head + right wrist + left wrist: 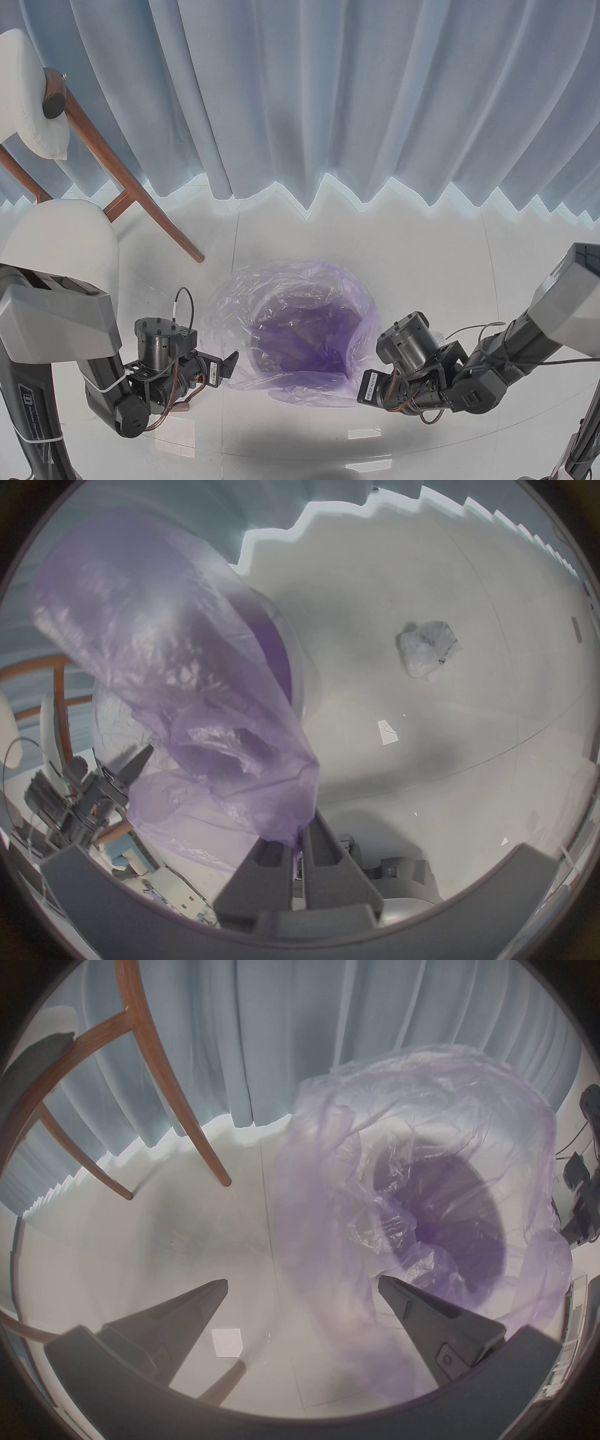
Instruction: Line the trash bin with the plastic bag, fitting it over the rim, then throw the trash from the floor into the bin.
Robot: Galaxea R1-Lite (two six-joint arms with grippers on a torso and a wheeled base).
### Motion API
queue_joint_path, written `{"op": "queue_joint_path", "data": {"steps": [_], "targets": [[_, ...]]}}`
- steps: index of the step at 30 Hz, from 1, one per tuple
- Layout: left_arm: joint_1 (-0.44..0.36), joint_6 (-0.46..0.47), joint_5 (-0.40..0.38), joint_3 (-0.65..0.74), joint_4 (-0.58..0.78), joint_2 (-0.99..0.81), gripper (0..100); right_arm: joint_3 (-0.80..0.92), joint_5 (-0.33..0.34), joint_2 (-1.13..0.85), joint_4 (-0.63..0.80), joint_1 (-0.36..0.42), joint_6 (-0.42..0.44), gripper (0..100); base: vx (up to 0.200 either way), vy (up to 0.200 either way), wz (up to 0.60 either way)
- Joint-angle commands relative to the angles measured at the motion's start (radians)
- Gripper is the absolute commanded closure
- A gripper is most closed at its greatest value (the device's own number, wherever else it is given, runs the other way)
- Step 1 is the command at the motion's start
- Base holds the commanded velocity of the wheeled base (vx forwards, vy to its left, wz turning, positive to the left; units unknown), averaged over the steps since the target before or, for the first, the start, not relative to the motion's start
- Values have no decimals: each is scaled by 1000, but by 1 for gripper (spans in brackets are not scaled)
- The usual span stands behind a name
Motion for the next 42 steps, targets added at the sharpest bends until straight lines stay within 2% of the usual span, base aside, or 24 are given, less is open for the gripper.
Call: {"op": "queue_joint_path", "data": {"steps": [1,5,12,16,24,29,42], "targets": [[26,23,-5,61,-25,13,0,41,-16,48,-11,21,-4,100,0,0,0],[47,40,-8,73,-28,36,0,44,-17,82,-37,6,-4,100,0,0,0],[38,42,-8,72,-28,96,0,43,-20,117,-53,-43,-9,100,0,0,0],[37,49,-8,61,-30,138,0,33,-66,156,-64,-77,-41,100,0,0,0],[49,48,-7,0,-28,190,0,30,-111,228,-231,-105,-64,100,0,0,0],[53,49,-7,-54,-28,222,0,24,-114,259,-268,-137,-73,100,0,0,0],[30,52,-7,-62,-30,274,0,21,-121,288,-360,-177,-99,100,0,0,0]]}}
